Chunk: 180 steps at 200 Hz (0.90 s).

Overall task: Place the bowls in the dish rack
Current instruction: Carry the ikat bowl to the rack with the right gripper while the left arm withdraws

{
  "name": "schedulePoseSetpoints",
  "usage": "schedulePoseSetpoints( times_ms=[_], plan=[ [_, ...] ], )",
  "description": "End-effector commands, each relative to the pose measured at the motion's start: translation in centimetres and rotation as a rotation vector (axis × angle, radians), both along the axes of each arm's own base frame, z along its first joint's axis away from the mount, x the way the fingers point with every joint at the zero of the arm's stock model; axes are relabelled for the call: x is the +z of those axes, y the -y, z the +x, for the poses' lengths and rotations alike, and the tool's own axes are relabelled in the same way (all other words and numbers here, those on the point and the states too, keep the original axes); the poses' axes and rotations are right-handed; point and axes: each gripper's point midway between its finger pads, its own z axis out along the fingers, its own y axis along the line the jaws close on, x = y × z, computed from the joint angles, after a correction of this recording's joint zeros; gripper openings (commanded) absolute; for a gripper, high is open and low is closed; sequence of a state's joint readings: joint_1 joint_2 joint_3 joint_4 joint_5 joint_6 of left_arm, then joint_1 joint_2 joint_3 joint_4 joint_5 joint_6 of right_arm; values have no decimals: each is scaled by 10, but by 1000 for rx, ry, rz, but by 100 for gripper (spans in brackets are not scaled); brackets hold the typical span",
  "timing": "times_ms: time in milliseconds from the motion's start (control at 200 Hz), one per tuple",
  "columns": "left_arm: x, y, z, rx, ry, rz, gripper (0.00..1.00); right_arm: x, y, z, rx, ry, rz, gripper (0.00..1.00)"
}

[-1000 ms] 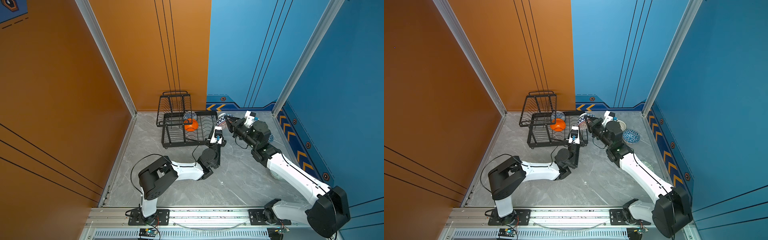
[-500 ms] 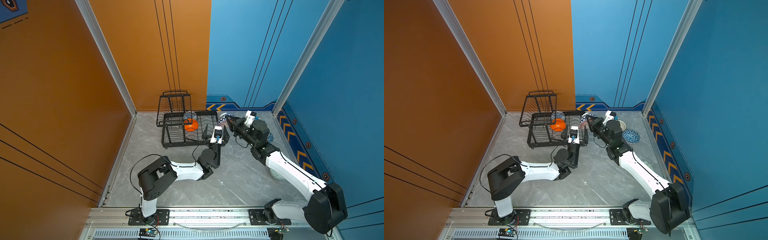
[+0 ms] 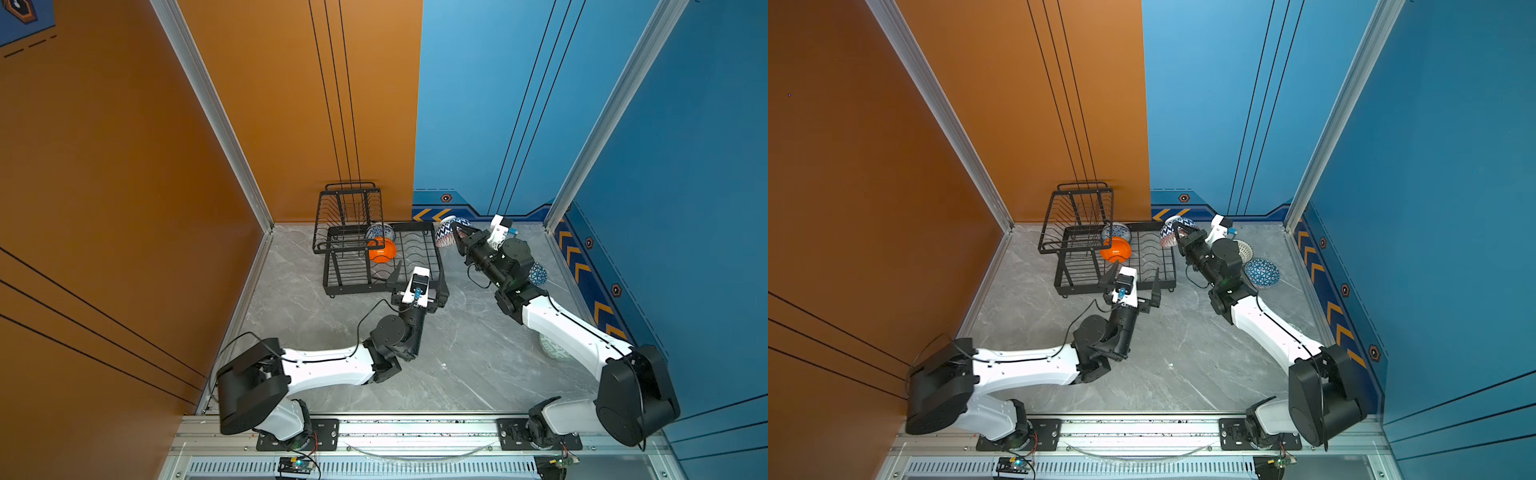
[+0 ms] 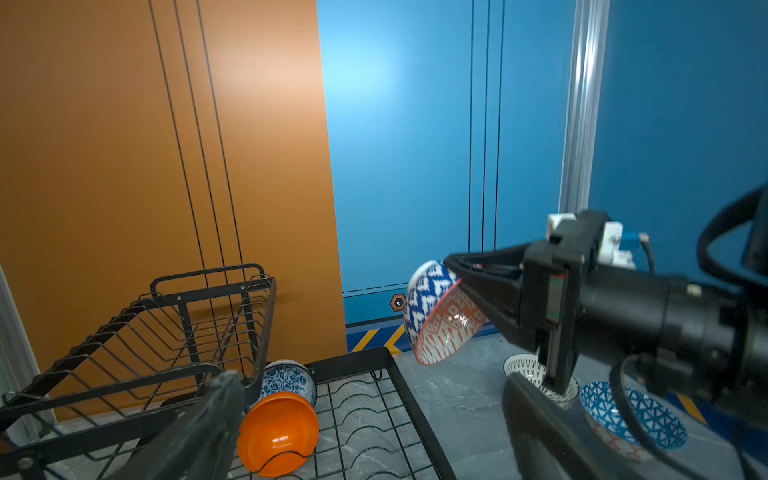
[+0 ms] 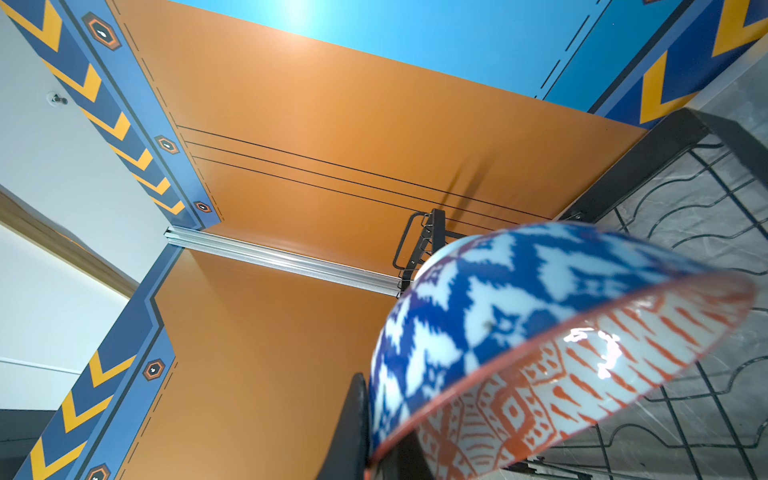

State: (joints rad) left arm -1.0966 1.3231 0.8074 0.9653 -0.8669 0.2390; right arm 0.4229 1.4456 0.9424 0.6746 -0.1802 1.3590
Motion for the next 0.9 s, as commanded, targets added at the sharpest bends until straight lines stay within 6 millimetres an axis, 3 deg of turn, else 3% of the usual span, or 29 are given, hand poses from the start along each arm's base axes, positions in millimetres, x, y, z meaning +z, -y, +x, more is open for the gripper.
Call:
schedulePoseSetpoints(
  times_ms=[0, 180, 290, 581, 896],
  plan=[
    [-8, -35, 6, -44, -167, -50, 98, 18, -13, -2, 1, 127, 72, 0],
    [1, -99, 12, -56, -278, -148, 98, -12, -44, 16, 16, 93, 104, 0],
    [-1, -123, 20, -88, -334, -187, 98, -30, -62, 26, 25, 68, 127, 0],
    [-18, -156, 34, -120, -433, -278, 98, -57, -100, 42, 46, 41, 117, 0],
    [-28, -171, 38, -100, -437, -340, 98, -91, -129, 57, 25, -10, 139, 0]
  ],
)
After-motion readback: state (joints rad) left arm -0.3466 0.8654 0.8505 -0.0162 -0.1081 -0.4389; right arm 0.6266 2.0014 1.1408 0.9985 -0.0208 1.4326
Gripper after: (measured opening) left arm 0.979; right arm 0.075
